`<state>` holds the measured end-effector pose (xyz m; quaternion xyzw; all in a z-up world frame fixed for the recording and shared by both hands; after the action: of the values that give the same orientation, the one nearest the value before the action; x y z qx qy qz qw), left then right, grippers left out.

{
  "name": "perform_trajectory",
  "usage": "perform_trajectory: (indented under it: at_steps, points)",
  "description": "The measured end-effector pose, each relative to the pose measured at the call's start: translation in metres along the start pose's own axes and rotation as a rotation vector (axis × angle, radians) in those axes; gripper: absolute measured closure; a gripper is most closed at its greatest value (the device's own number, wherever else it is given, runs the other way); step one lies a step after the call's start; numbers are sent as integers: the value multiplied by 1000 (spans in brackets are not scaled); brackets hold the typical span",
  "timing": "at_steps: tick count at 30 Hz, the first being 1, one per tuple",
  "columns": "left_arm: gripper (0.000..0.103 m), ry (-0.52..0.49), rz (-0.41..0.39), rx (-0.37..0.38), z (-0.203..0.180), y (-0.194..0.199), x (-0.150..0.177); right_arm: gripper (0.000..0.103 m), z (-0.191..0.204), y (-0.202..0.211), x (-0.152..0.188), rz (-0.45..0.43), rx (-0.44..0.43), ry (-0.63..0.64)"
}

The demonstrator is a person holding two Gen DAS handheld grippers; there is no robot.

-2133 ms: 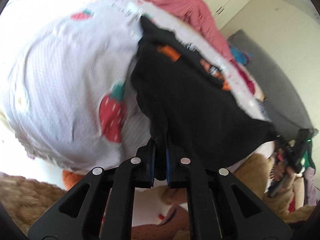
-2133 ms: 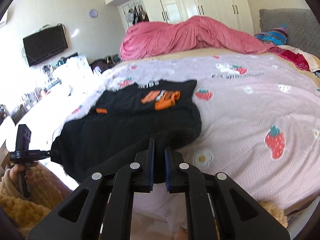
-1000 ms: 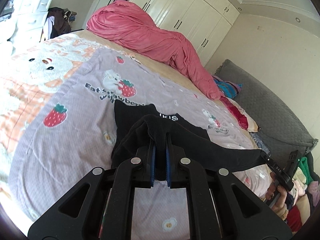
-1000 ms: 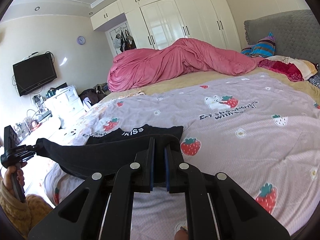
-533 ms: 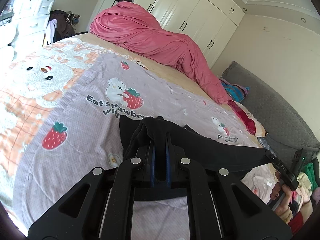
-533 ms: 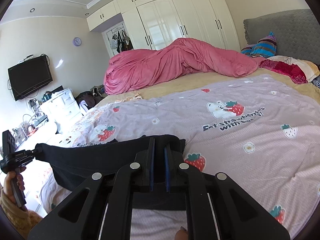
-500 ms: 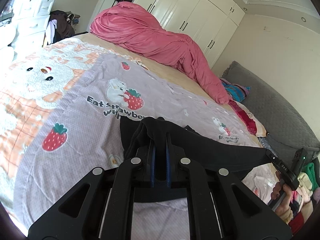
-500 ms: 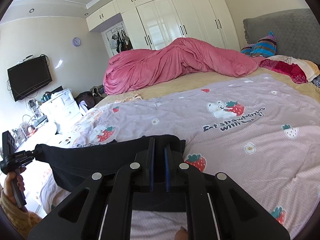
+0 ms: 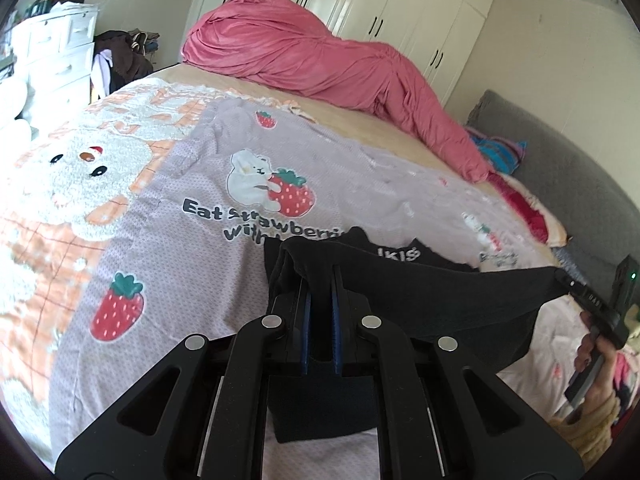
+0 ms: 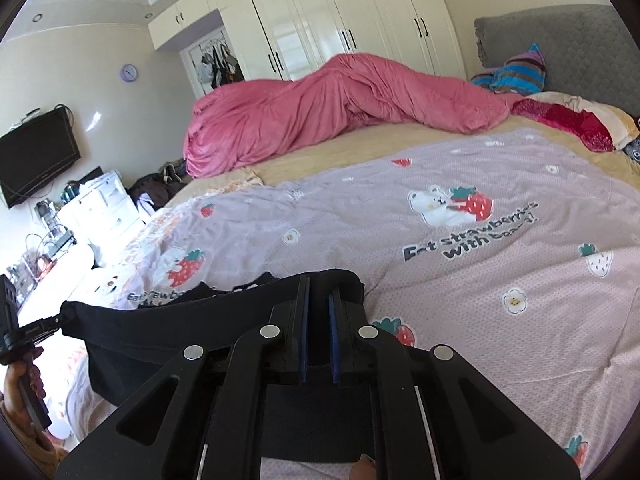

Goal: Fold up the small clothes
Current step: 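Lay the hem down on the collar and open both tools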

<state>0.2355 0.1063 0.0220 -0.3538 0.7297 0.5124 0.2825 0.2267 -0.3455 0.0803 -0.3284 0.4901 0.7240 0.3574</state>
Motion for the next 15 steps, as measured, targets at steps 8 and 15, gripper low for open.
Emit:
perform_trajectory:
  at_steps: [8, 15]
  points:
    - [100, 14, 53, -16, 13, -31, 8, 95, -8, -30, 16, 53, 36, 4]
    - [96, 33, 89, -38, 21, -51, 13, 93, -17, -49, 29, 81, 61, 3]
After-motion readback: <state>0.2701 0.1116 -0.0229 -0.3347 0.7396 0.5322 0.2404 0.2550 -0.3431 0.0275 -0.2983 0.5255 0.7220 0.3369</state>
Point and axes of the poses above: each gripper's, at about its wrist camera, not at the fingertips, and y roughly against the way its jaws point, z to its left, x to its underside, the point moved 8 cm from there along -y, roughly the way its jaws point, and after that the axes turned 4 degrees about -z, right-handed, at the moved point
